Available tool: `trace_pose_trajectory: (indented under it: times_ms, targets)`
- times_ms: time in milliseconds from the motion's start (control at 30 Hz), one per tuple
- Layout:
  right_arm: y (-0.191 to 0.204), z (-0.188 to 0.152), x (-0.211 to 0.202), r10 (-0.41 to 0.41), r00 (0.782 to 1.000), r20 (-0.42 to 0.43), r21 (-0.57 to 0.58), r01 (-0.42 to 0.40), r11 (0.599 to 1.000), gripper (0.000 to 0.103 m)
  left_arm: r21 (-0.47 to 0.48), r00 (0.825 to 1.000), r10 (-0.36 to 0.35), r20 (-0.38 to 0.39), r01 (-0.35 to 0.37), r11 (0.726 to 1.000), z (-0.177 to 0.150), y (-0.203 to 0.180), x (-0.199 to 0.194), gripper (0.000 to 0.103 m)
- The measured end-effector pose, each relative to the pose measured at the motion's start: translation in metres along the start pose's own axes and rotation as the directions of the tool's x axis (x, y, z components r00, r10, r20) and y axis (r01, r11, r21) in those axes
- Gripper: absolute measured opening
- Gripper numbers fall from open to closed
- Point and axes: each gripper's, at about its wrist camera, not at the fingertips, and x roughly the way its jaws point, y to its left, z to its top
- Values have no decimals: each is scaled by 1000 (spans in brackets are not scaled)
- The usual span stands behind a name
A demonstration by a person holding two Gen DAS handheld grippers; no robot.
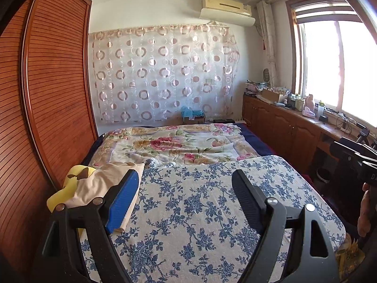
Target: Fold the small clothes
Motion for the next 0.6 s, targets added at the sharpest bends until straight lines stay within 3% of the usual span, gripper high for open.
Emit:
trace_pose_trajectory:
  times_ms: [600]
  targets:
    - [-18, 5, -4, -11, 1000, 0, 0, 11, 1000, 83, 6, 1000, 14, 10, -14, 1000, -1, -3, -7, 82]
